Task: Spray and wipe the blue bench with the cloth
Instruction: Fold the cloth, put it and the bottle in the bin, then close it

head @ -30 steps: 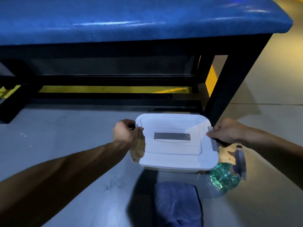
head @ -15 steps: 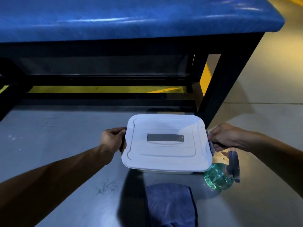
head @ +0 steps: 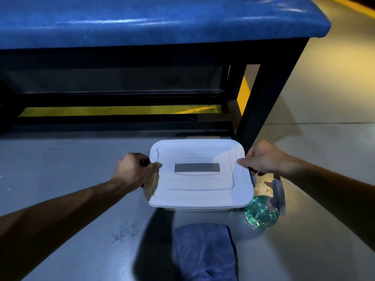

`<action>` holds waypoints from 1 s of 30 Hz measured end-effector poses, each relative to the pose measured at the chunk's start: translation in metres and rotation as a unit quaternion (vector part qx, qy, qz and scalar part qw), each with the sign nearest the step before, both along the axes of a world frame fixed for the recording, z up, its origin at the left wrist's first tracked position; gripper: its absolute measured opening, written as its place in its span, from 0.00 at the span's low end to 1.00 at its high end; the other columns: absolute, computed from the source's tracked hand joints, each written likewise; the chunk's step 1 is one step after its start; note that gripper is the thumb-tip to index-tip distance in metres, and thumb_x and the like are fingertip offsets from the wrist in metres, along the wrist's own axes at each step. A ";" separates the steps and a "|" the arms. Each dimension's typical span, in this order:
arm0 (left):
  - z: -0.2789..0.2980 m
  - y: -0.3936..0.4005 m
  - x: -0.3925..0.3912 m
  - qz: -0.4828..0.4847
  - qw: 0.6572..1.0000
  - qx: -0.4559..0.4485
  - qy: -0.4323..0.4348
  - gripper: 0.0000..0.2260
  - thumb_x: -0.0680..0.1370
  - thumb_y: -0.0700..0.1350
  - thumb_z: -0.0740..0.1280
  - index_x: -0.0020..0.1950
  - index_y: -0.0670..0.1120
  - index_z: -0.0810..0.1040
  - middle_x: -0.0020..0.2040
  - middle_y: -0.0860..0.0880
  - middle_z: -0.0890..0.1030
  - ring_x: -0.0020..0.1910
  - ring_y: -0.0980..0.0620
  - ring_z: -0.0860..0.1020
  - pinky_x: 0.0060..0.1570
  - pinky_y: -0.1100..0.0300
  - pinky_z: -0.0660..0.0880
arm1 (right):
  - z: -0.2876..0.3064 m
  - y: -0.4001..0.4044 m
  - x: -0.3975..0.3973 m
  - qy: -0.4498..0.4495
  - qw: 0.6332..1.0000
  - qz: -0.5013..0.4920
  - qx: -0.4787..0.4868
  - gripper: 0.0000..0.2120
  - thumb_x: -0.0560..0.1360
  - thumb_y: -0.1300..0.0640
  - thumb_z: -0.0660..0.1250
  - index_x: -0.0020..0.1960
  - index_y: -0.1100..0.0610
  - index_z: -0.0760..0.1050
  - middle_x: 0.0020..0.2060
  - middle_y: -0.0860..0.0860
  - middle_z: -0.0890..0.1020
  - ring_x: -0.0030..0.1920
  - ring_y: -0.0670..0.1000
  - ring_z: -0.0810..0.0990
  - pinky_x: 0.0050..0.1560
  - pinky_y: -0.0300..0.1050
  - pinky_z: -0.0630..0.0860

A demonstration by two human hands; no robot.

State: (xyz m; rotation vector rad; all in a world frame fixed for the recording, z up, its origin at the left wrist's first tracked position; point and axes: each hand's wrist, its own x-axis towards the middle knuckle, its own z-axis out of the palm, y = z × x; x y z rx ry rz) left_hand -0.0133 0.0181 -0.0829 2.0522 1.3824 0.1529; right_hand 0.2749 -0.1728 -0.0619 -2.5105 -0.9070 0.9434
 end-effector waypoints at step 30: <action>0.031 0.004 -0.089 0.234 0.872 -0.288 -0.320 0.09 0.78 0.41 0.73 0.54 0.35 0.80 0.46 0.40 0.87 0.39 0.46 0.85 0.37 0.57 0.84 | 0.046 0.093 -0.061 0.021 0.968 -0.094 0.230 0.07 0.73 0.55 0.78 0.41 0.58 0.84 0.32 0.52 0.82 0.32 0.50 0.78 0.35 0.41 0.77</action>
